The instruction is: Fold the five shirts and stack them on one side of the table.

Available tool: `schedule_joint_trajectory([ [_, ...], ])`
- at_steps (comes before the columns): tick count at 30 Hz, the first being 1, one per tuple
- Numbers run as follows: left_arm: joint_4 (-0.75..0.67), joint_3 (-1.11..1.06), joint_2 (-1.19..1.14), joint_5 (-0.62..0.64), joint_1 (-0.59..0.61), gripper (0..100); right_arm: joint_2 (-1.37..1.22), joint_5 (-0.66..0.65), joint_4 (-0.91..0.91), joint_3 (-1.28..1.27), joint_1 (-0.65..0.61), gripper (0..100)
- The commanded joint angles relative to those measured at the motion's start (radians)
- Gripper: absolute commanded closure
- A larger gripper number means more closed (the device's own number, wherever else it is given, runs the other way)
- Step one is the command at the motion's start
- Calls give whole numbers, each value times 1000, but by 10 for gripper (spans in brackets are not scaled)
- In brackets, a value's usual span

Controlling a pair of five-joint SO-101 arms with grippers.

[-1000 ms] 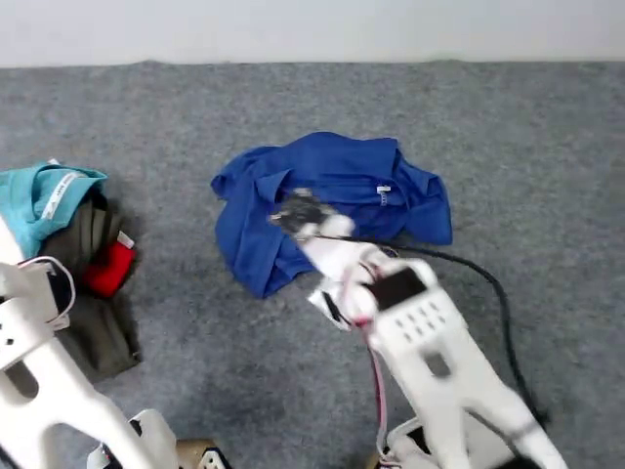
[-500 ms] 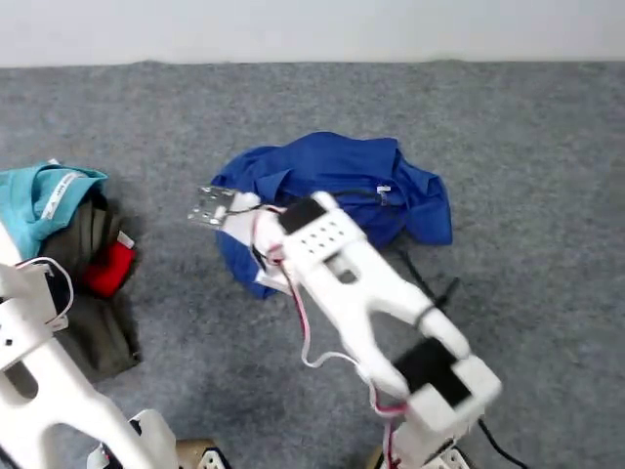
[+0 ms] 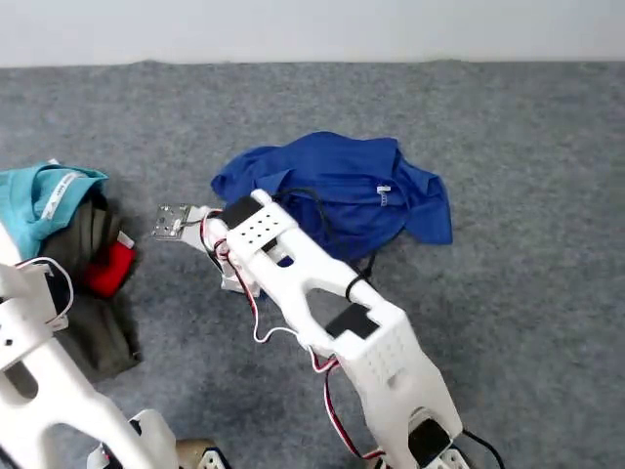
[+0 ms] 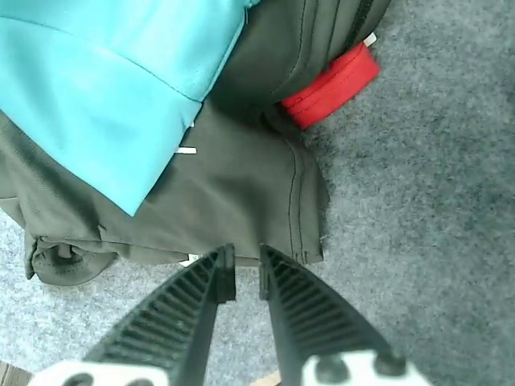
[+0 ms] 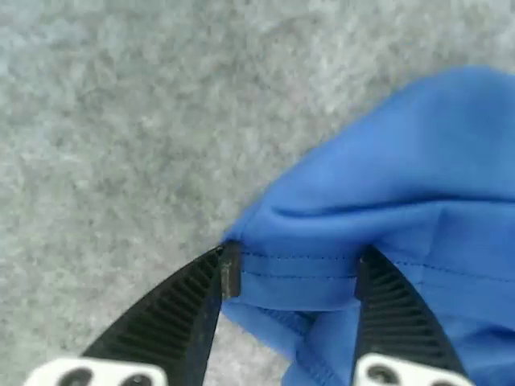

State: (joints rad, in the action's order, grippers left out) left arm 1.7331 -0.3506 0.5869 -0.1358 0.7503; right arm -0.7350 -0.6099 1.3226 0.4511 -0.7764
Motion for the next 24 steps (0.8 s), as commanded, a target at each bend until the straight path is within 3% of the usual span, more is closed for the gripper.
schedule_joint_trajectory([
  [1, 15, 5, 31, 6, 0, 942, -36, -9, 19, 84, -4, 866],
  [4, 15, 5, 31, 6, 0, 942, -53, -11, 79, 127, -4, 998],
  [16, 12, 5, 31, 6, -2, 942, 33, -14, 475, 462, 105, 988],
  [24, 18, 8, 31, 5, -25, 942, 354, -46, 476, 333, 268, 988],
])
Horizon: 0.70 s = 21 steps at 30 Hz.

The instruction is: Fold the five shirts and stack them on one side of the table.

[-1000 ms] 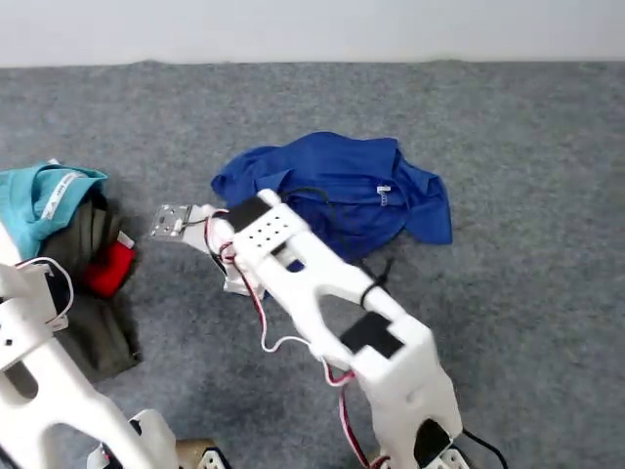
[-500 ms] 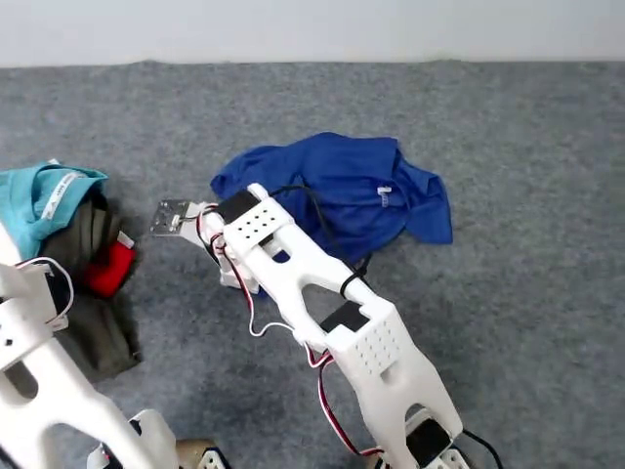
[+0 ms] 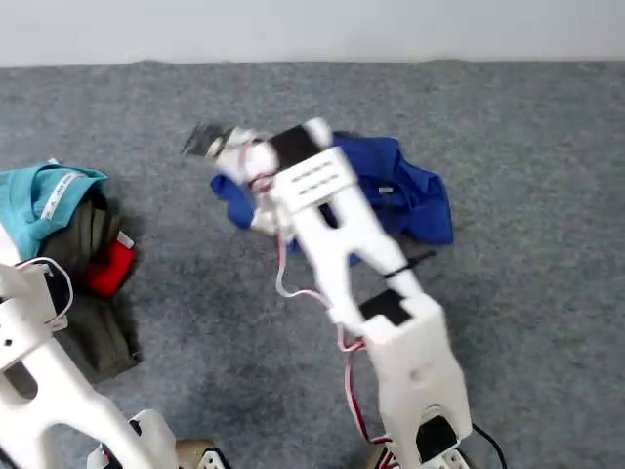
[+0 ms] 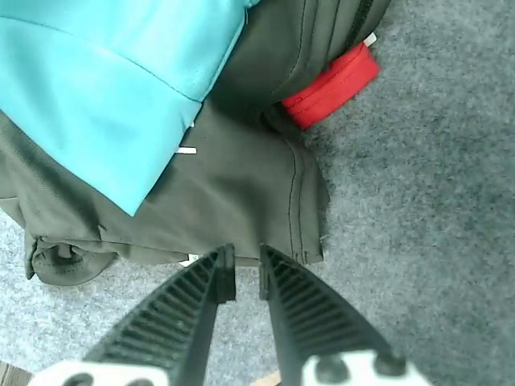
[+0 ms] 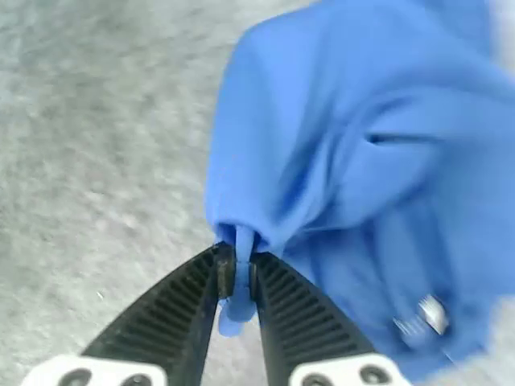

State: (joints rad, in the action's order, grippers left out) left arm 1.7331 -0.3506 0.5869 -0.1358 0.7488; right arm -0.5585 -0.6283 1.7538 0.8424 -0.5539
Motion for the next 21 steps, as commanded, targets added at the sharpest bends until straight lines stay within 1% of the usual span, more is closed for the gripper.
schedule_joint_trajectory([
  [1, 18, 8, 31, 5, -38, 942, 231, -29, 45, -106, 61, 988],
  [5, 18, 10, 31, 6, -133, 942, 447, -32, 44, -288, 136, 988],
  [13, 15, 10, 31, 6, -336, 942, 791, -127, 42, -572, 349, 988],
  [18, 11, 10, 28, 5, -523, 942, 935, -206, 41, -784, 469, 988],
  [21, -26, 4, 21, 5, -641, 942, 992, -232, 39, -887, 547, 988],
])
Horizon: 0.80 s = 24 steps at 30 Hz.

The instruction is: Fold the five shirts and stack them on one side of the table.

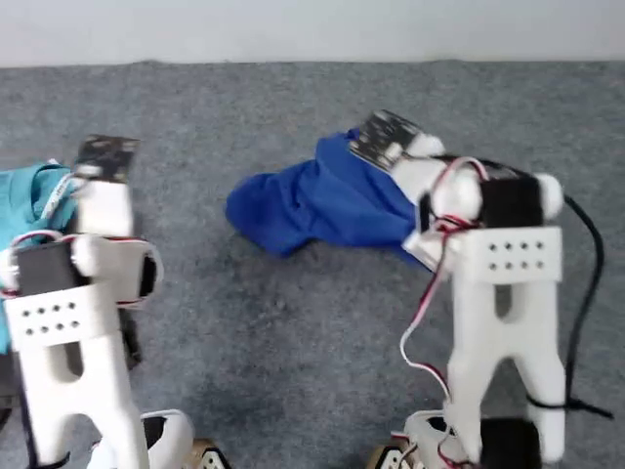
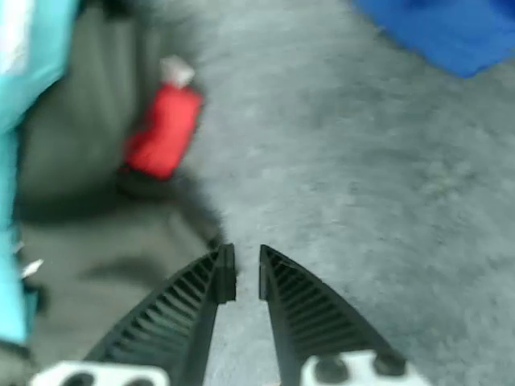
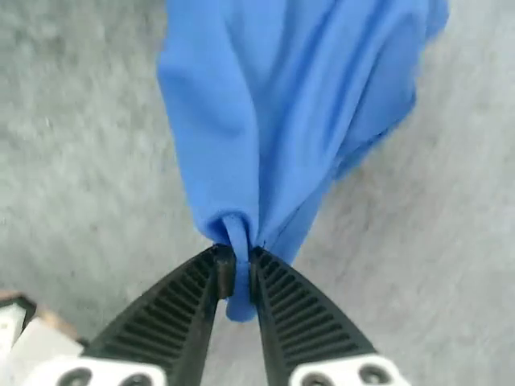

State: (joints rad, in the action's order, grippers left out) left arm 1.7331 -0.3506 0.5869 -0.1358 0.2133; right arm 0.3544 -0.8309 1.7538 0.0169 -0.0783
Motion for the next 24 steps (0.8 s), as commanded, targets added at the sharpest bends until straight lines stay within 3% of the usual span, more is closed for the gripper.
schedule_joint_trajectory([
  [1, -49, 2, 20, 5, -133, 942, 91, -40, 38, -91, 99, 988],
  [7, -201, -74, 20, 5, -210, 941, 131, -126, -64, -215, 357, 988],
  [14, -207, -148, 20, -12, -301, 940, 122, -232, -269, -328, 607, 989],
  [18, -226, -145, 20, -74, -328, 939, 122, -233, -338, -402, 631, 989],
  [24, -388, -156, -64, -147, -336, 938, 122, -181, -377, -462, 628, 989],
])
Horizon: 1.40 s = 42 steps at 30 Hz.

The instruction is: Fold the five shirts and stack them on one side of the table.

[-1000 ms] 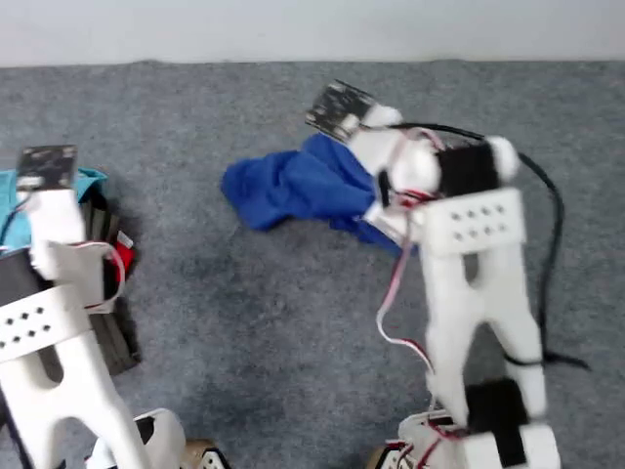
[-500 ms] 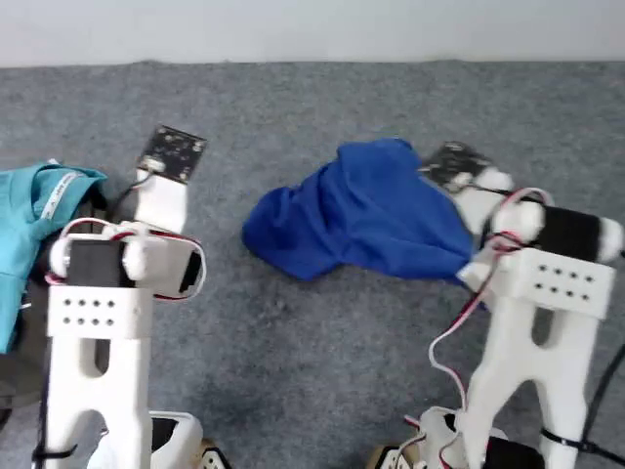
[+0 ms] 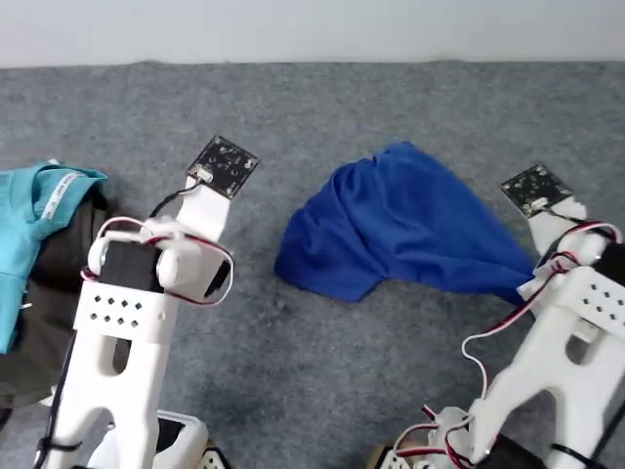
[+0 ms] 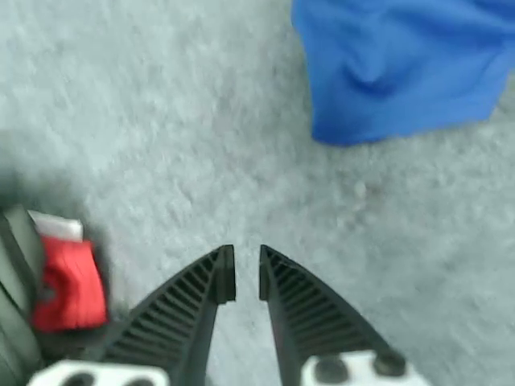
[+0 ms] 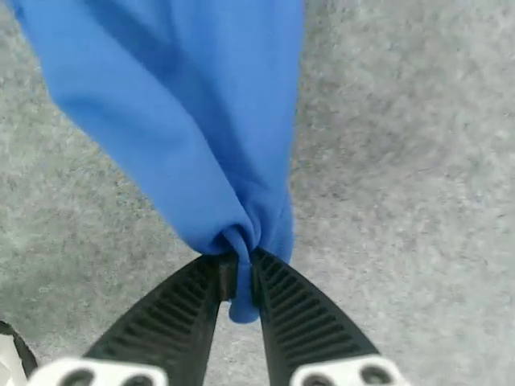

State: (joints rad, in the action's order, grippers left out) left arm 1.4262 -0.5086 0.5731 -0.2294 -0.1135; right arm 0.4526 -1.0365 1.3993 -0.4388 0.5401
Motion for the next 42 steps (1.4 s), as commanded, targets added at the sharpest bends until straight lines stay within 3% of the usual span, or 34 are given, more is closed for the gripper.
schedule_joint_trajectory([
  [1, -101, 5, -98, -69, -9, 938, 24, 28, -22, -14, 10, 989],
  [5, -130, 87, -338, -94, -9, 933, 33, 28, -18, -40, 10, 989],
  [13, -31, 390, -730, -143, -35, 768, 33, 28, -16, -41, 10, 989],
  [19, 6, 585, -902, -140, -141, 767, 33, 28, -16, -43, 13, 989],
  [34, 9, 854, -1246, -115, -158, 768, 33, 28, -16, -43, 16, 989],
  [42, 110, 964, -1332, -97, -222, 816, 33, 28, -16, -43, 16, 989],
])
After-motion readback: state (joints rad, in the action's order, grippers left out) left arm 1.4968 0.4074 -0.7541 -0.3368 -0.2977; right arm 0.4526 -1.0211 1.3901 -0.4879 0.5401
